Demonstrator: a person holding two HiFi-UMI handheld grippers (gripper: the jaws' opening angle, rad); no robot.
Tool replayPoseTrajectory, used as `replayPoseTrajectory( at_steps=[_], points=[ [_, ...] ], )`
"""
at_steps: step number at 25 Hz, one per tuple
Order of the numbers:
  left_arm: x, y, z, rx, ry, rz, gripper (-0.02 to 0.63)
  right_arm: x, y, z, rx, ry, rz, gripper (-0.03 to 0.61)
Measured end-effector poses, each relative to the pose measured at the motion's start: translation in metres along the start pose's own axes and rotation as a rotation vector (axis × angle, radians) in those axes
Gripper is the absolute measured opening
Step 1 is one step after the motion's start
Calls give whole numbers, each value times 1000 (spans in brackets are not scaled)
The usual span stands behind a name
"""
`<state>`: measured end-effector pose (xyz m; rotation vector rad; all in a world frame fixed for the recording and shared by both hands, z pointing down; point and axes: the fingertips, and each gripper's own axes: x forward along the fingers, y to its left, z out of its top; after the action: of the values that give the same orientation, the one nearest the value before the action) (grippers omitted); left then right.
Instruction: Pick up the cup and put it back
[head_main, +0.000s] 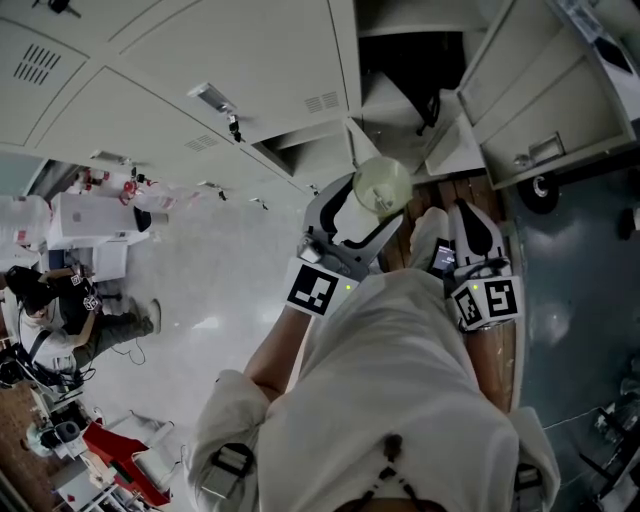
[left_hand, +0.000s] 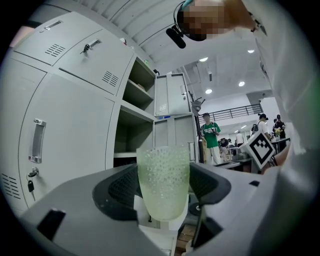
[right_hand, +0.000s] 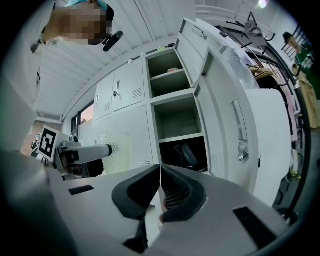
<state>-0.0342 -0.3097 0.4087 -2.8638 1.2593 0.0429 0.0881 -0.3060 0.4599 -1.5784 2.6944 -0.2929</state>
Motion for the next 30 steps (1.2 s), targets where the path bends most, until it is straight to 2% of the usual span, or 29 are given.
replayPoseTrajectory(
  at_steps=[9, 13, 17, 21, 24, 27, 30],
  points=[
    [13, 0, 10, 14, -10, -28, 324, 0, -1, 0, -5, 4, -1, 26],
    [28, 9, 31, -18, -38, -39, 322, 0, -5, -2, 0, 4, -14, 26],
    [43, 20, 55, -3, -33, -11, 322, -2, -8, -2, 7, 2, -31, 26],
    [62, 28, 90, -13, -56, -4, 322, -3, -13, -1, 16, -1, -52, 26],
    [79, 41, 123, 15, -73, 37, 322, -3, -14, 0, 20, -8, -59, 26],
    [93, 55, 162, 24, -117, 78, 321, -2, -13, 1, 24, -14, -57, 26],
    [111, 63, 202, 17, -165, 80, 321, 1, -10, 2, 27, -19, -49, 26]
  ],
)
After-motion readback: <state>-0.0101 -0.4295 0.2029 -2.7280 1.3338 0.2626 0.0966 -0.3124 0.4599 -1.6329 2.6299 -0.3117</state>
